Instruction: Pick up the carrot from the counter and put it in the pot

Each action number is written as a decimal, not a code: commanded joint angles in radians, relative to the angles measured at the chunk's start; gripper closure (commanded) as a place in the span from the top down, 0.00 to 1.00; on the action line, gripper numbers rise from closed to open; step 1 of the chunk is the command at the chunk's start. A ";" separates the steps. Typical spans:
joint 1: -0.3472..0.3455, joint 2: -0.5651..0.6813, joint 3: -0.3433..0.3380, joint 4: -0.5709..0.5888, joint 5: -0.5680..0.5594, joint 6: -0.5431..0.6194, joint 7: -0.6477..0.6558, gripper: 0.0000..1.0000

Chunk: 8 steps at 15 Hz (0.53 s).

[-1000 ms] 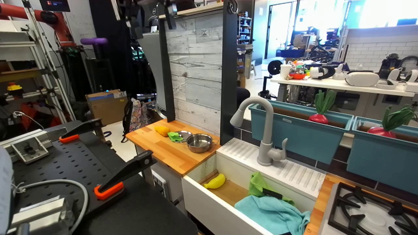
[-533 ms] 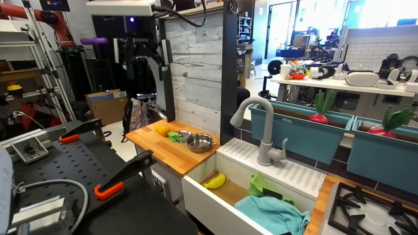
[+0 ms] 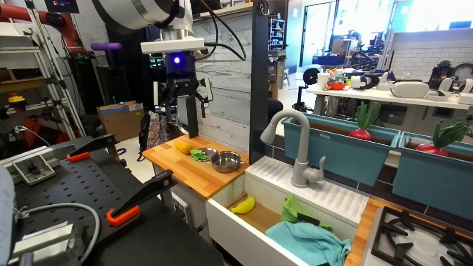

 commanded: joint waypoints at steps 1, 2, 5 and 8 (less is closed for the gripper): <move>-0.006 0.028 0.019 0.031 -0.038 -0.022 0.007 1.00; 0.000 0.045 0.021 0.046 -0.043 -0.023 0.011 1.00; -0.005 0.047 0.023 0.042 -0.042 -0.023 0.011 1.00; -0.014 0.028 0.018 0.020 -0.047 -0.006 0.008 1.00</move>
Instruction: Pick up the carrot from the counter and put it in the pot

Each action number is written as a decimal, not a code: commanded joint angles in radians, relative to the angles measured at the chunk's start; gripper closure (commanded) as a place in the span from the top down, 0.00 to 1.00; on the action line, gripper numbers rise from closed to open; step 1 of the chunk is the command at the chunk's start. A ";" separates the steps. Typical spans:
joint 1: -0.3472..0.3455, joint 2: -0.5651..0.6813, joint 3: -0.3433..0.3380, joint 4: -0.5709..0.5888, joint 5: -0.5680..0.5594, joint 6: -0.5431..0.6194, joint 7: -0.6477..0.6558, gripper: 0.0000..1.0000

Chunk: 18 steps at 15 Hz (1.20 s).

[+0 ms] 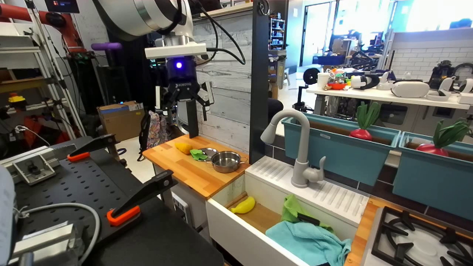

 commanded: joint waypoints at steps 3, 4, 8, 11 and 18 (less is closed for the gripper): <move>-0.006 0.001 0.000 -0.035 -0.060 0.082 0.027 1.00; 0.001 0.011 -0.003 -0.035 -0.082 0.112 0.034 1.00; 0.047 0.080 -0.019 -0.028 -0.202 0.286 0.095 1.00; 0.065 0.149 -0.009 -0.004 -0.249 0.380 0.112 1.00; 0.096 0.311 0.005 0.130 -0.235 0.444 0.075 1.00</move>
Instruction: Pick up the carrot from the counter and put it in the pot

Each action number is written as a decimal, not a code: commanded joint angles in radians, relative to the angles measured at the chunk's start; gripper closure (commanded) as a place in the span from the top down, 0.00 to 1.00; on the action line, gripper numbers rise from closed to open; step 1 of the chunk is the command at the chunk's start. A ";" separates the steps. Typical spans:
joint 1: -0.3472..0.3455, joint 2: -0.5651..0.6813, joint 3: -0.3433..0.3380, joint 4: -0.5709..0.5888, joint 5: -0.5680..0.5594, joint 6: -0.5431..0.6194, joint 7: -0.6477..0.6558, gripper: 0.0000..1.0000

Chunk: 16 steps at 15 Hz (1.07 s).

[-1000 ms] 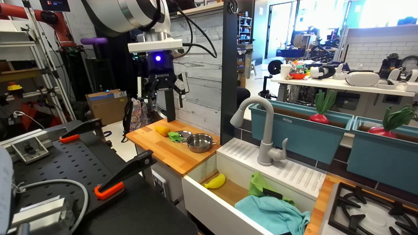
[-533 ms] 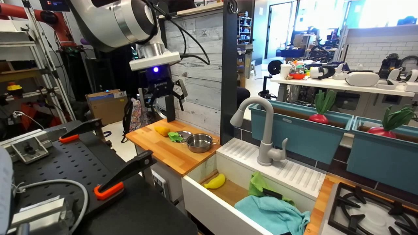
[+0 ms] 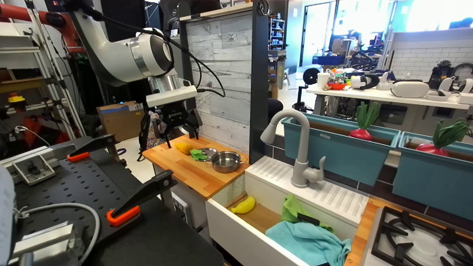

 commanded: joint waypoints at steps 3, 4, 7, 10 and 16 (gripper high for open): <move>0.025 0.128 0.012 0.153 -0.003 0.001 -0.037 1.00; 0.029 0.146 0.018 0.177 0.000 -0.005 -0.045 1.00; 0.036 0.197 0.036 0.248 0.010 -0.023 -0.077 1.00; 0.039 0.237 0.053 0.305 0.020 -0.040 -0.108 0.75; 0.032 0.276 0.078 0.352 0.027 -0.063 -0.162 0.34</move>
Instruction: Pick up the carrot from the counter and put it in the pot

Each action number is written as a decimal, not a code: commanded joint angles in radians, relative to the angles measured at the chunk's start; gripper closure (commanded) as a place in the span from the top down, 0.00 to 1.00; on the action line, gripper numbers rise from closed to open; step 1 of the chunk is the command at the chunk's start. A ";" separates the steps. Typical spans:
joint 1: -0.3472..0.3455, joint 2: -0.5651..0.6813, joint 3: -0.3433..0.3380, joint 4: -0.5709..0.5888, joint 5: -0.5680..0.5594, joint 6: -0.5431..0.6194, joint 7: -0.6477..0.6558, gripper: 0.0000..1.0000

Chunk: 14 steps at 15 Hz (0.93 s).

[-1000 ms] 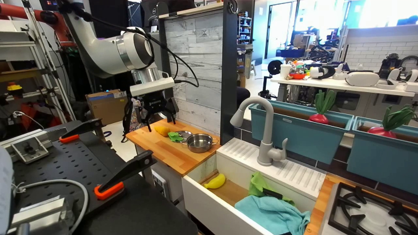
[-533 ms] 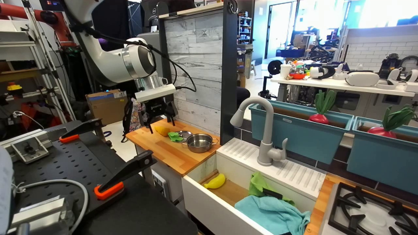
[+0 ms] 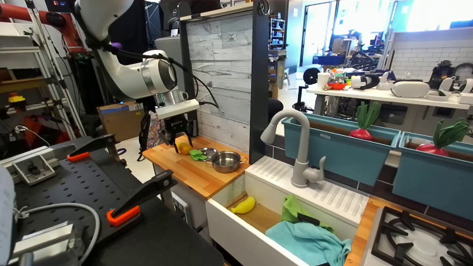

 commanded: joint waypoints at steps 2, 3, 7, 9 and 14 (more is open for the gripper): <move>-0.007 0.023 0.022 0.031 0.019 -0.032 -0.059 0.18; -0.010 0.006 0.027 0.001 0.014 -0.015 -0.063 0.12; -0.023 -0.091 0.042 -0.120 0.002 -0.007 -0.089 0.03; -0.021 -0.149 0.023 -0.188 -0.011 0.025 -0.058 0.03; -0.050 -0.314 -0.037 -0.344 -0.031 0.091 -0.006 0.03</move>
